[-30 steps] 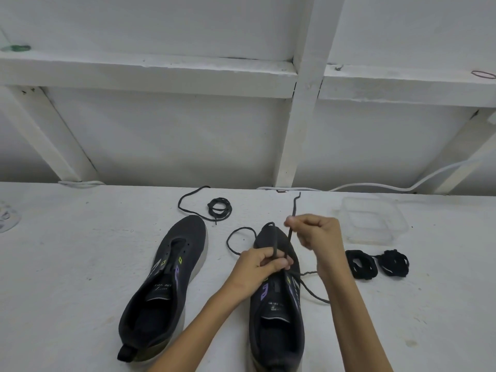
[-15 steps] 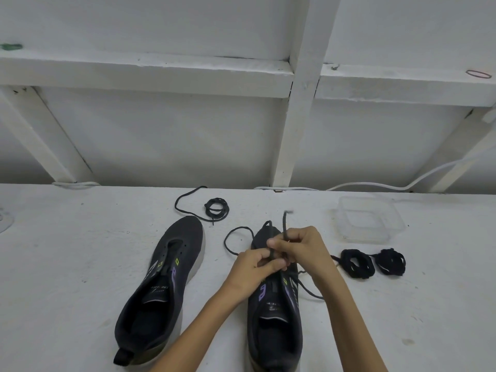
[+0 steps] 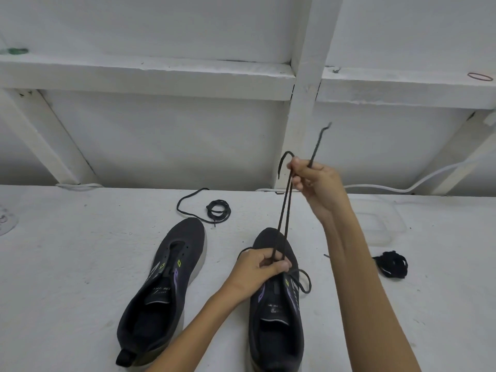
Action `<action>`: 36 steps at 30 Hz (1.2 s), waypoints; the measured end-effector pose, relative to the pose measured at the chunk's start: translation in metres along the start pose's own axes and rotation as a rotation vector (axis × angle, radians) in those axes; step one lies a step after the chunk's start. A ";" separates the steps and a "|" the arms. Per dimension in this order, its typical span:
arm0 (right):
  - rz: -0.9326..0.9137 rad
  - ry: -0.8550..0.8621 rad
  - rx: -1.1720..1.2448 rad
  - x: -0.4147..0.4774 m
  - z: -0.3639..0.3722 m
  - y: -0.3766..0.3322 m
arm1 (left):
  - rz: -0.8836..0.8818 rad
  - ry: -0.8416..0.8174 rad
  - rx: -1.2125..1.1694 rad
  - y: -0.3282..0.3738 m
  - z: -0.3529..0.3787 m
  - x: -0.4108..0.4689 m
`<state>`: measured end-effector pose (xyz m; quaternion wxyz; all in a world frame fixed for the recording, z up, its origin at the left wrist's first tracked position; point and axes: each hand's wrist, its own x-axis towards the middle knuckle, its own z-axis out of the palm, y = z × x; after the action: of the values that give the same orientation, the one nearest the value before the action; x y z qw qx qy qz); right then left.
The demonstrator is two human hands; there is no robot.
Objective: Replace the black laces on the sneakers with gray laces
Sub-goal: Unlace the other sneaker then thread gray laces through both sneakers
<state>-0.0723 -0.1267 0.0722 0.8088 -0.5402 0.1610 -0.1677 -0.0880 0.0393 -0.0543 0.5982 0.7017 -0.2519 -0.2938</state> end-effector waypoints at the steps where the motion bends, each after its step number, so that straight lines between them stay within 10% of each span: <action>1: 0.007 -0.011 -0.021 0.003 -0.001 0.006 | 0.003 -0.006 0.002 0.002 -0.001 0.001; 8: 0.328 -0.268 -1.054 -0.026 -0.049 0.040 | 0.013 0.013 -0.080 0.008 -0.001 0.005; 30: 0.074 -0.029 0.352 0.006 -0.007 -0.003 | 0.000 -0.031 -0.023 0.008 -0.001 0.002; 36: 0.205 -0.177 -0.803 -0.015 -0.044 0.035 | 0.027 -0.008 -0.083 0.022 -0.007 0.007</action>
<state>-0.1019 -0.1432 0.0251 0.5572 -0.8060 0.1963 0.0367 -0.0782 0.0358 -0.0322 0.6297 0.6715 -0.2515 -0.2988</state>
